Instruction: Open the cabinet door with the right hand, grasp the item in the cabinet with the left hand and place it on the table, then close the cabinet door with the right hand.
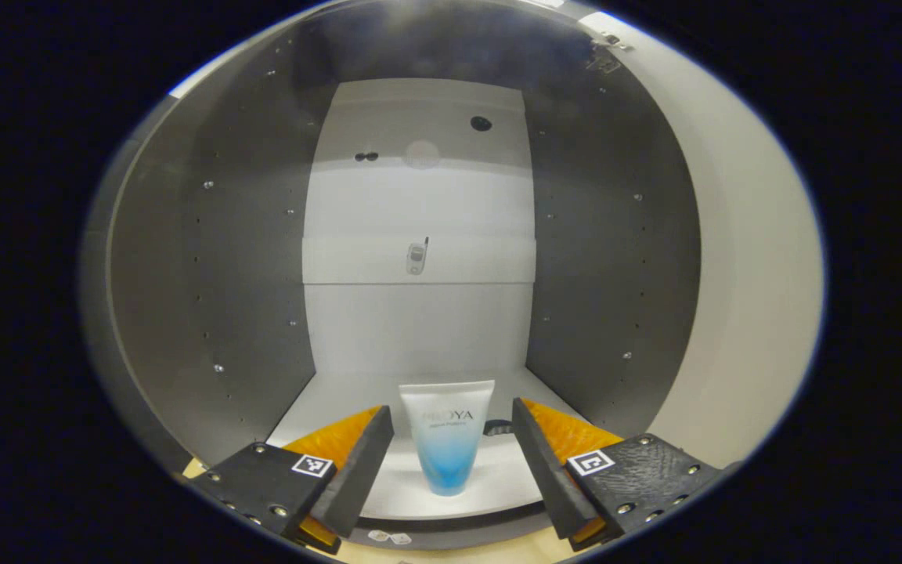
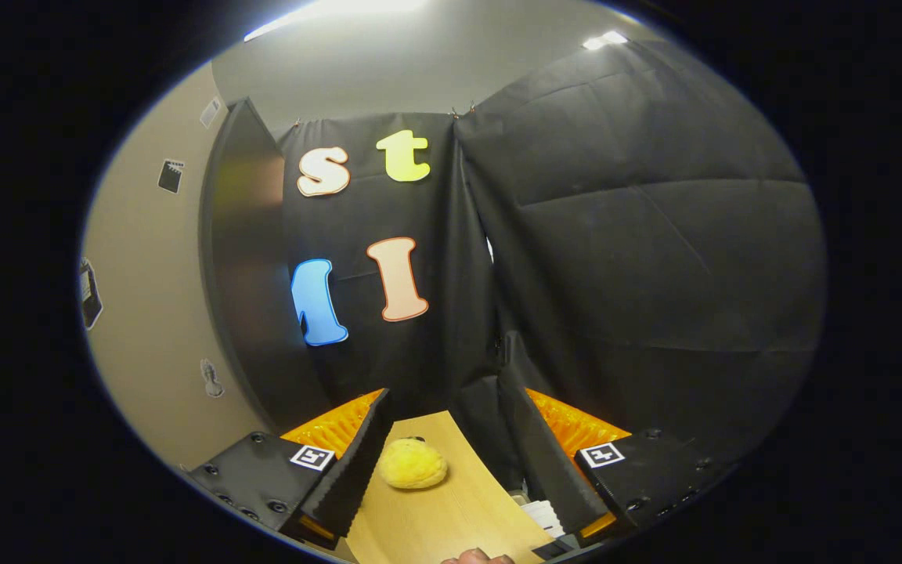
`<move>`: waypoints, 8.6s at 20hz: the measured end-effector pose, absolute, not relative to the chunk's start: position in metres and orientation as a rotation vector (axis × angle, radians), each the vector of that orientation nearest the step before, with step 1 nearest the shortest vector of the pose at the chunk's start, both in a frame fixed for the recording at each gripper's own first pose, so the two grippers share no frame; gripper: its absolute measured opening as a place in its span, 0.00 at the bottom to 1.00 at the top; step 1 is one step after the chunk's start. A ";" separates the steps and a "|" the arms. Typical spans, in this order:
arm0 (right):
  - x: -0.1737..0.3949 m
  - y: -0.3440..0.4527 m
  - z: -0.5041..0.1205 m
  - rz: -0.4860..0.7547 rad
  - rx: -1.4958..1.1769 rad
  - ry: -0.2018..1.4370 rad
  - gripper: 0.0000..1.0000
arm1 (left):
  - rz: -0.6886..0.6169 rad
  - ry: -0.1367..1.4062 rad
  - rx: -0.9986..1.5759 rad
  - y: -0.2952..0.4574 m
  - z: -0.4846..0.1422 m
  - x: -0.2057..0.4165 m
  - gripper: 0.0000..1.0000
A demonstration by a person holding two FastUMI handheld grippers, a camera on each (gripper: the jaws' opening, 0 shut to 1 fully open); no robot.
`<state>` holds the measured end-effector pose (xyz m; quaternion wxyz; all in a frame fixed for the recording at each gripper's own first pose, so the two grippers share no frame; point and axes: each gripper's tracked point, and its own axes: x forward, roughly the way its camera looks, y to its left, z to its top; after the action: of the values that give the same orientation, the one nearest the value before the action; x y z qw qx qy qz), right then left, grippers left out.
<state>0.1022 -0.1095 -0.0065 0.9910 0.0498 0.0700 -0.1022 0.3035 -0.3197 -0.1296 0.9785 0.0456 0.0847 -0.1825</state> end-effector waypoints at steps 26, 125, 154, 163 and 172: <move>0.130 -0.094 0.000 -0.154 0.094 0.127 0.98 | -0.430 0.123 0.017 -0.279 -0.093 0.254 0.54; -0.065 -0.020 0.042 -0.234 0.094 0.034 0.93 | -0.273 0.217 0.063 0.048 -0.047 0.089 0.88; -0.046 0.130 0.025 0.330 0.115 0.168 0.96 | -0.029 0.225 0.026 0.094 -0.040 0.064 0.88; -0.038 0.185 0.021 0.363 0.111 0.170 0.96 | -0.027 0.222 0.034 0.127 -0.045 0.078 0.88; -0.024 0.256 -0.001 0.394 0.078 0.194 0.96 | -0.104 0.202 -0.002 0.153 -0.055 0.111 0.88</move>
<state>-0.0238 0.2560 -0.0009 0.9753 0.0389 0.0961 0.1951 0.1113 0.1527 -0.0550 0.9936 -0.0009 0.1007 -0.0521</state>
